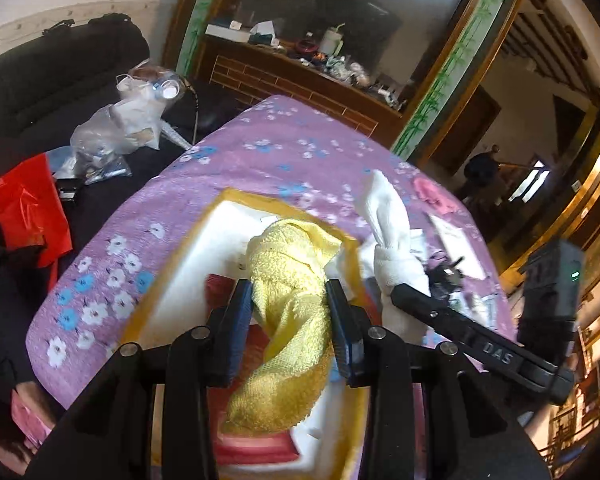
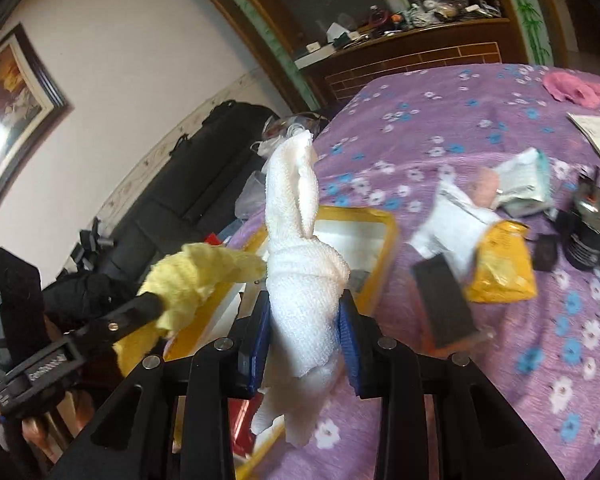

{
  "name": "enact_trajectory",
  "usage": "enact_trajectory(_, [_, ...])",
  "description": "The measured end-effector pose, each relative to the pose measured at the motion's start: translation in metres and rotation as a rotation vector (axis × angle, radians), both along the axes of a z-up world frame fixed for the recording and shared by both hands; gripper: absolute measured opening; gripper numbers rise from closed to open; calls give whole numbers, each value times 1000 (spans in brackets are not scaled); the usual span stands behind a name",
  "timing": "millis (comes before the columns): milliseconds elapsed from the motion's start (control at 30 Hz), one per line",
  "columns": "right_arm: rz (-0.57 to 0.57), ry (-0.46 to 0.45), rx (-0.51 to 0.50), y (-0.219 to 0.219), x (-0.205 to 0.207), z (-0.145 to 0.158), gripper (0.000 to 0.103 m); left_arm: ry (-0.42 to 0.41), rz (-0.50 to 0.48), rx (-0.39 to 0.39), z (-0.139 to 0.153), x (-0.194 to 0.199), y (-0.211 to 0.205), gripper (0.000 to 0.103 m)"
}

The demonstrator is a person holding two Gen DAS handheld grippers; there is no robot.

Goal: Organize soft objects
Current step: 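Lower the yellow cloth and white towel into the tray and open both grippers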

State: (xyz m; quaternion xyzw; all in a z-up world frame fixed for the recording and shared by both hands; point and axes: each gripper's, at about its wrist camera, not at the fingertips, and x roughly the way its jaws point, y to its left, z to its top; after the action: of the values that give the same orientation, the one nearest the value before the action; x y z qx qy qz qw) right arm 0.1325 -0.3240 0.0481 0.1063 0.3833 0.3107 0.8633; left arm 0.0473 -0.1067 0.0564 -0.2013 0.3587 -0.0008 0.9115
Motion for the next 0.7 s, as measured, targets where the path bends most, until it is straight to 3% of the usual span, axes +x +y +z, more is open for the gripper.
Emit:
enact_trajectory(233, [-10,12,-107,51,23,-11,31,101,20,85,-40,30,3,34])
enact_trajectory(367, [-20,31,-164,72,31,-22,32,157,1,88,-57,40,1,36])
enact_trajectory(467, [-19,25,-196,82,30,-27,37,173,-13,51,-63,39,2,46])
enact_trajectory(533, [-13,25,-194,84,26,-25,38,184,-31,-28,-63,35,6,49])
enact_trajectory(600, [0,26,-155,78,19,-21,50,160,-32,-65,-57,27,7,56])
enact_trajectory(667, [-5,-1,-117,71,11,-14,60,130,-16,-63,-50,18,6,70])
enact_trajectory(700, [-13,-15,-107,65,8,-12,65,115,-6,-59,-45,13,4,71])
